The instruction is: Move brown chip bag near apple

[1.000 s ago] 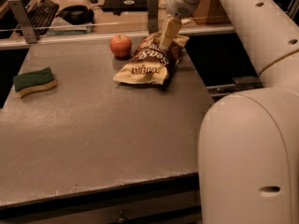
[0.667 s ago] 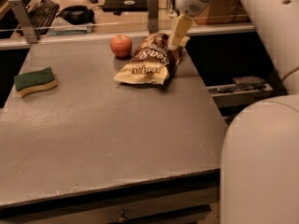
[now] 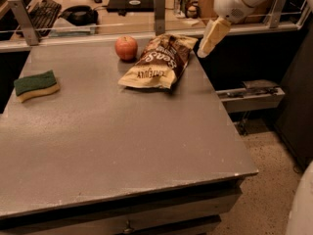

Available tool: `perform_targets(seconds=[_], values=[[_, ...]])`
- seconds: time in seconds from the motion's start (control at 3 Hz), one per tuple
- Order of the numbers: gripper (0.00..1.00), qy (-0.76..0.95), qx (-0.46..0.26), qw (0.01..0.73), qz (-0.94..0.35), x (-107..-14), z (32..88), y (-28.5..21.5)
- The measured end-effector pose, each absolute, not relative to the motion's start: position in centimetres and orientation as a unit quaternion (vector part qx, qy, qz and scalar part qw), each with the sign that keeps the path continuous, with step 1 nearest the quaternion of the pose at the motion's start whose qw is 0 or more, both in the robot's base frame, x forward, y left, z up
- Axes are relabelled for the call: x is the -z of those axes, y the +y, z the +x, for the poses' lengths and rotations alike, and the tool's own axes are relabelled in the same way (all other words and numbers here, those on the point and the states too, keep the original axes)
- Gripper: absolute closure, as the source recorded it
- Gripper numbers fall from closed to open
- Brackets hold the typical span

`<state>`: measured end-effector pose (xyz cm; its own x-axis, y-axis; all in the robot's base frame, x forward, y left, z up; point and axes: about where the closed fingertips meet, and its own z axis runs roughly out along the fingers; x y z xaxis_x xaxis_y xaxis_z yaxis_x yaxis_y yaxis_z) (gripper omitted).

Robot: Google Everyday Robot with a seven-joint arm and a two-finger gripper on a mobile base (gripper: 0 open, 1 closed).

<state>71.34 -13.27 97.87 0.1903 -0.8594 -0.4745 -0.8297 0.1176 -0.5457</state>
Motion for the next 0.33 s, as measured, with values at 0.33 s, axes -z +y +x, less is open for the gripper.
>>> perform_targets(seconds=[0.33], values=[[0.0, 0.636, 0.019, 0.393, -0.664, -97.87, 71.34, -13.27]])
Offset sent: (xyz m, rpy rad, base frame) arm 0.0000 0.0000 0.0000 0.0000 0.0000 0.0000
